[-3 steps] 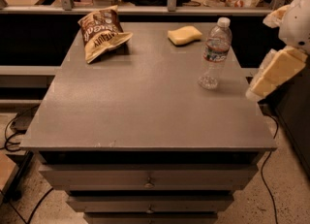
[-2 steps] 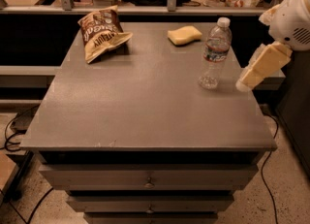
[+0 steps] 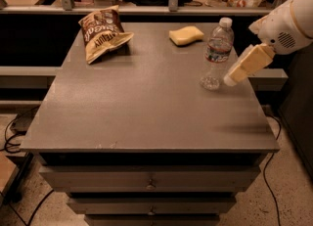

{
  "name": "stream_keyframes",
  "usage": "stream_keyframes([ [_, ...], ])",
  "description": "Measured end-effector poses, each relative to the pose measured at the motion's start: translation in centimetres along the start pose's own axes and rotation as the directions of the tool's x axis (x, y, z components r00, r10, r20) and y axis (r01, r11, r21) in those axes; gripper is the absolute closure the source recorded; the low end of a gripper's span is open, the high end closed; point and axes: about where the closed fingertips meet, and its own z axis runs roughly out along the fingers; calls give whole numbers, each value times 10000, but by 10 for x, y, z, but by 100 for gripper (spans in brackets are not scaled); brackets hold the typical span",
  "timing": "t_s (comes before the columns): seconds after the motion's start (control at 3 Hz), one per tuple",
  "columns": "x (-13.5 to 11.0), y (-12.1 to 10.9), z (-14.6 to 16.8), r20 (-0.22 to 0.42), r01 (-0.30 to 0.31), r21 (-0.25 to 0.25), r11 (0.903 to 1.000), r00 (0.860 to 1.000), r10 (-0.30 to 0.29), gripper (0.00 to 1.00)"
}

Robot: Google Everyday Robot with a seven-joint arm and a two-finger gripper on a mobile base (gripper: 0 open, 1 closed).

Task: Pick water bottle

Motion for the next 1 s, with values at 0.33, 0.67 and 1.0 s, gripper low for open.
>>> stream_keyframes([
  [0.33, -8, -3, 23, 1166, -562, -636, 9964, 9912, 634, 0],
  [0.67, -29, -2, 41, 2682, -888, -1442, 9856, 9552, 1253, 0],
  [1.0, -60, 5, 46, 4138, -561, -2163, 9747, 8990, 1435, 21],
])
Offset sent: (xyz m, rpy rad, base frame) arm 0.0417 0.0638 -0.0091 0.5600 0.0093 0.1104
